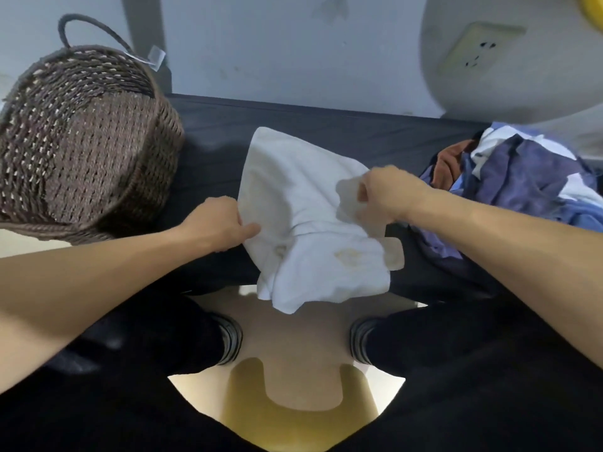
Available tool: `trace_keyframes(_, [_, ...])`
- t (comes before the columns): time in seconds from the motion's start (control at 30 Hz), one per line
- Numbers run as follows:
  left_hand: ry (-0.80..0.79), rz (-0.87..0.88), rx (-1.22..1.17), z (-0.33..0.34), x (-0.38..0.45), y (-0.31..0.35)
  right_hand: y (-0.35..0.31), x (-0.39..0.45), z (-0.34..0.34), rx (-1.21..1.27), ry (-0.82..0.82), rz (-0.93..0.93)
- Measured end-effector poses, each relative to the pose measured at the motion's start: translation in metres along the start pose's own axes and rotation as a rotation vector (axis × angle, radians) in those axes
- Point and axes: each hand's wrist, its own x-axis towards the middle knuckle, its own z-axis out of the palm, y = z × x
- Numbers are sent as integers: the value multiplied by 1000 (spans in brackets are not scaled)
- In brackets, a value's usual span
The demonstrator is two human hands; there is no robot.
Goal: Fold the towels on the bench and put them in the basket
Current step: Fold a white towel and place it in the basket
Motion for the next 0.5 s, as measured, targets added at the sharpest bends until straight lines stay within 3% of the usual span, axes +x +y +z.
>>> trace_keyframes(0.1, [62, -96, -173, 10, 0, -7, -18, 28, -1, 255, 200, 30])
trace_keyframes(0.2, [44, -184, -397, 11, 3, -10, -30, 56, -2, 274, 166, 96])
trace_keyframes(0.33, [-33, -178, -388, 9, 14, -13, -36, 82, -10, 345, 119, 172])
trace_keyframes(0.5, [-73, -191, -345, 3, 26, -17, -27, 95, -20, 418, 317, 166])
